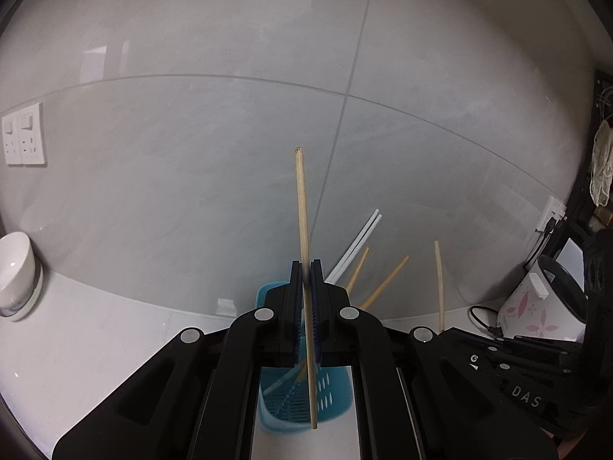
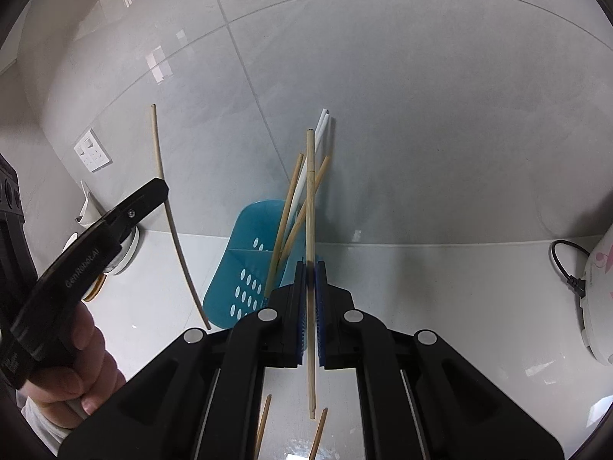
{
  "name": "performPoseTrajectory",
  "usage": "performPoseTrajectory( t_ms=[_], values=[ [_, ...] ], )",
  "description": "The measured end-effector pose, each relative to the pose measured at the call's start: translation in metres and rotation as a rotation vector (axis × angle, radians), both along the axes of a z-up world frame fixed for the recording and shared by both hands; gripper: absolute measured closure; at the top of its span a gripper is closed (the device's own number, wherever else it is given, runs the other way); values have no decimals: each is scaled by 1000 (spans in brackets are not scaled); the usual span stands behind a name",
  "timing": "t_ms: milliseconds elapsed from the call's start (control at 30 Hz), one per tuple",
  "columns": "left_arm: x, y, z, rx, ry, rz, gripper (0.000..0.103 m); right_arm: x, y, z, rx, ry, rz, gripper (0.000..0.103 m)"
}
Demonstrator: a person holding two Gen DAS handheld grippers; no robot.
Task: Organize utensils
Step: 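Lift the plain chopstick with the right gripper and carry it to the holder, then lower the chopstick into the blue holder with the right gripper while the left gripper releases its chopstick there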
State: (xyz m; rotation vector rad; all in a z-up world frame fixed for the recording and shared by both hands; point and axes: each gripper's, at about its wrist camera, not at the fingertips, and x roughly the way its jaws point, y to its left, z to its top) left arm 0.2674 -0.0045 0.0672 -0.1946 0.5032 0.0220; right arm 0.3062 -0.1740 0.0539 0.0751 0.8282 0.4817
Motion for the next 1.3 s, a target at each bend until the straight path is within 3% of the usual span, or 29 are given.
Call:
performPoseTrajectory(
  t_ms=[633, 967, 1000, 1067, 1300],
  values=[
    [23, -5, -66, 41, 81, -37, 99, 15, 0, -22, 5, 43, -10, 99],
    [21, -3, -61, 43, 135, -30, 95, 13, -2, -25, 6, 57, -8, 99],
    [19, -3, -59, 43, 141, -26, 92, 12, -2, -24, 7, 55, -6, 99],
    [14, 1, -54, 50, 159, -1, 67, 11, -2, -22, 11, 49, -3, 99],
    [-9, 15, -35, 59, 213, 52, 38, 7, 4, -12, 41, 13, 12, 99]
  ],
)
